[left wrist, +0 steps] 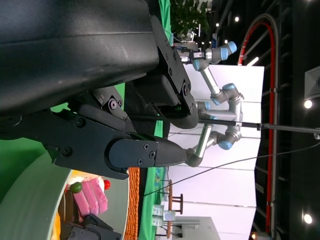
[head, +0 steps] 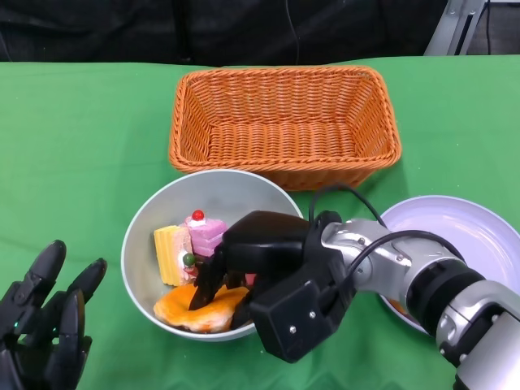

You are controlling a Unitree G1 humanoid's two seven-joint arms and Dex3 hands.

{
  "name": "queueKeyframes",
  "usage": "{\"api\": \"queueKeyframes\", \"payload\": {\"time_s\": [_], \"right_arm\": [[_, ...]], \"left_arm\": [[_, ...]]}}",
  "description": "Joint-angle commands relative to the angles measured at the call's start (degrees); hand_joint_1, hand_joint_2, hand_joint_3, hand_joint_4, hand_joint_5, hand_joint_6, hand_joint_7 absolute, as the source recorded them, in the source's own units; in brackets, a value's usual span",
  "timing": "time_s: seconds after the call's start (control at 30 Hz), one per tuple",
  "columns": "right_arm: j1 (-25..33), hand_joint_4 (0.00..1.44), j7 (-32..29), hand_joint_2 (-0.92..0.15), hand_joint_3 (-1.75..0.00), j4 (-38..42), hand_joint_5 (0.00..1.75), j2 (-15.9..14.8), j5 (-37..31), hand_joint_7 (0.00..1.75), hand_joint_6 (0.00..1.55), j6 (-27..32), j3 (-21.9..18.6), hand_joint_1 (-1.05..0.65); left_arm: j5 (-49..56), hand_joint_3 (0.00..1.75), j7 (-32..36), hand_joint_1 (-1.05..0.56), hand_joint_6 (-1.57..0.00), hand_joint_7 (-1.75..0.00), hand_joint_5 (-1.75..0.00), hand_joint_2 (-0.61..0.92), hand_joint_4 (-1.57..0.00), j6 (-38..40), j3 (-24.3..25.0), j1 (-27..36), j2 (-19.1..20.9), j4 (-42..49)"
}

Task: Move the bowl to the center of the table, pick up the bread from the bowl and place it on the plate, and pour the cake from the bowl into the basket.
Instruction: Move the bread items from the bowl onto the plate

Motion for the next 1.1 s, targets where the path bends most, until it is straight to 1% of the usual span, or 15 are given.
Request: {"api": "queueKeyframes", "payload": {"time_s": [0.03, 0.07, 0.1, 0.17, 0.37, 0.47, 0.57, 0.7, 0.73, 0.77, 0.83, 0.9, 0.93, 1.03, 1.1], "right_arm": [[1.65, 0.80, -0.61, -0.92, -0.05, 1.39, 1.31, 0.03, -1.64, 0.13, 1.20, -0.09, 0.67, -0.18], [1.76, 0.76, -1.55, -0.92, -0.05, 1.36, 1.41, -0.03, -1.79, 0.16, 1.19, -0.28, 0.67, -0.18], [1.85, 0.76, -2.19, -0.92, -0.05, 1.37, 1.41, -0.05, -1.83, 0.19, 1.18, -0.35, 0.64, -0.18], [1.85, 0.79, -2.84, -0.92, -0.05, 1.50, 1.22, 0.01, -1.88, 0.17, 1.14, -0.05, 0.59, -0.19], [1.52, 0.84, -6.71, -0.92, -0.05, 1.36, 1.08, -0.20, -2.09, 0.14, 1.16, 0.63, -0.11, -0.16], [1.26, 0.85, -6.89, -0.92, -0.16, 1.70, 1.02, -0.22, -1.53, 0.11, 1.15, 1.51, -1.00, -0.16], [1.31, 0.84, -6.30, -0.92, -0.21, 1.80, 1.08, -0.27, -0.69, 0.10, 1.15, 1.74, -2.22, -0.14], [1.47, 0.87, -7.54, -0.92, -0.23, 1.56, 1.00, -0.34, -0.33, 0.09, 1.17, 1.55, -3.73, -0.12], [1.51, 0.83, -8.33, -0.92, -0.24, 1.48, 1.12, -0.38, -0.35, 0.11, 1.17, 1.55, -4.00, -0.11], [1.53, 0.76, -8.98, -0.92, -0.23, 1.43, 1.30, -0.41, -0.47, 0.19, 1.16, 1.56, -4.16, -0.10], [1.59, 0.66, -10.58, -0.92, -0.24, 1.40, 1.57, -0.45, -0.52, 0.96, 0.80, 1.15, -4.74, -0.06], [1.56, 0.63, -11.17, -0.92, -0.26, 1.50, 1.65, -0.45, -0.62, 1.34, 0.62, 0.92, -5.08, -0.05], [1.56, 0.62, -11.28, -0.92, -0.27, 1.55, 1.66, -0.52, -0.39, 1.39, 0.59, 0.42, -5.42, -0.04], [1.75, 0.70, -11.88, -0.92, -0.28, 1.60, 1.57, -0.54, 0.31, 1.28, 0.68, -0.75, -6.48, -0.04], [1.77, 0.75, -11.61, -0.92, -0.32, 1.61, 1.46, -0.45, 0.81, 1.10, 0.75, -1.19, -7.29, -0.05]], "left_arm": [[-0.77, 0.31, 0.30, -0.47, -0.87, 0.00, 0.00, 0.92, -1.01, -0.27, 0.54, -0.42, 0.62, 0.69], [-0.87, 0.31, 0.21, -0.47, -0.87, 0.00, 0.00, 0.92, -1.01, -0.24, 0.52, -0.45, 0.62, 0.71], [-0.98, 0.31, 0.11, -0.47, -0.87, 0.00, 0.00, 0.92, -1.01, -0.22, 0.49, -0.46, 0.61, 0.71], [-1.54, 0.31, -0.30, -0.47, -0.87, 0.00, 0.00, 0.92, -1.01, -0.26, 0.44, -0.56, 0.65, 0.89], [-1.91, 0.31, -0.36, -0.46, -0.87, 0.00, 0.00, 0.92, -1.01, -0.46, 0.50, -0.90, 0.84, 1.61], [-2.02, 0.31, -0.47, -0.46, -0.87, 0.00, 0.00, 0.92, -1.01, -0.21, 0.49, -0.87, 1.03, 1.79], [-2.13, 0.31, -0.63, -0.47, -0.87, 0.00, 0.00, 0.92, -1.01, -0.10, 0.40, -0.78, 1.15, 1.83], [-2.59, 0.31, -1.20, -0.46, -0.87, 0.00, 0.00, 0.92, -1.01, -0.19, 0.46, -0.96, 1.36, 2.35], [-2.71, 0.31, -1.36, -0.46, -0.87, 0.00, 0.00, 0.92, -1.01, -0.21, 0.48, -1.00, 1.36, 2.45], [-2.79, 0.31, -1.47, -0.46, -0.87, 0.00, 0.00, 0.92, -1.01, -0.22, 0.48, -1.03, 1.34, 2.52], [-2.79, 0.31, -1.67, -0.46, -0.86, 0.00, 0.00, 0.92, -1.00, -0.31, 0.56, -1.18, 1.48, 2.89], [-2.74, 0.31, -1.73, -0.46, -0.86, 0.00, 0.00, 0.92, -1.00, -0.36, 0.63, -1.30, 1.55, 3.11], [-2.79, 0.31, -1.77, -0.46, -0.86, 0.00, 0.00, 0.92, -1.00, -0.43, 0.66, -1.38, 1.53, 3.25], [-2.65, 0.32, -1.80, -0.46, -0.86, 0.00, 0.00, 0.92, -1.00, -0.59, 0.82, -1.61, 1.54, 3.65], [-2.53, 0.32, -1.72, -0.47, -0.86, 0.00, 0.00, 0.92, -1.00, -0.61, 1.00, -1.77, 1.54, 3.81]]}}
